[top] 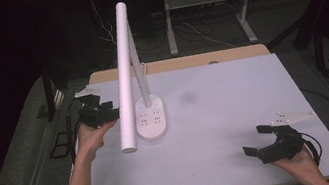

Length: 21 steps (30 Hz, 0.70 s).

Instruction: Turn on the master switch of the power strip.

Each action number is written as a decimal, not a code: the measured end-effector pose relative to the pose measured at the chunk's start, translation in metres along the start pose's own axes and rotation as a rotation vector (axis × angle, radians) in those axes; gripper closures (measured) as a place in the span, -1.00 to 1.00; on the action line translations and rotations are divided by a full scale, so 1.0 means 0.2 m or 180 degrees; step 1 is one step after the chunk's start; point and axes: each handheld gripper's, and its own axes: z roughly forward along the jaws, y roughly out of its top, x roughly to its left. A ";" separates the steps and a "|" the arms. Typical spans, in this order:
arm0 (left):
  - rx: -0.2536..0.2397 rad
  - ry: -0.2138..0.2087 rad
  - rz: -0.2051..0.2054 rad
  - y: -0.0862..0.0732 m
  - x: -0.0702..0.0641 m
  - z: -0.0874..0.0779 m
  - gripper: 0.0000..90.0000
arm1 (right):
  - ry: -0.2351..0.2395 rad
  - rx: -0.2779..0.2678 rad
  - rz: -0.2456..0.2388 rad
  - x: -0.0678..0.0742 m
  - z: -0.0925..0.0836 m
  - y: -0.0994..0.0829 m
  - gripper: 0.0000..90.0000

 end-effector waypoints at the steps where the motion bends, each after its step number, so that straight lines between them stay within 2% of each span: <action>1: -0.0006 -0.0016 -0.0002 0.00 0.00 -0.01 -0.66 | 0.0001 -0.0001 0.0002 0.00 0.00 0.00 -0.99; 6: -0.0032 -0.0088 -0.0032 -0.03 -0.03 -0.03 -1.00 | -0.0001 -0.0007 0.0003 0.00 0.00 0.00 -0.99; 9: -0.0077 -0.0082 -0.0019 -0.05 -0.04 -0.04 -1.00 | 0.0000 -0.0010 -0.0001 0.00 0.00 0.00 -0.99; 14: -0.0181 -0.0127 -0.0067 -0.11 -0.07 -0.07 -1.00 | 0.0000 -0.0013 0.0002 0.00 0.00 0.00 -0.99; 21: -0.0271 -0.0198 -0.0059 -0.17 -0.13 -0.11 -1.00 | 0.0002 -0.0006 0.0009 0.00 0.00 0.00 -0.99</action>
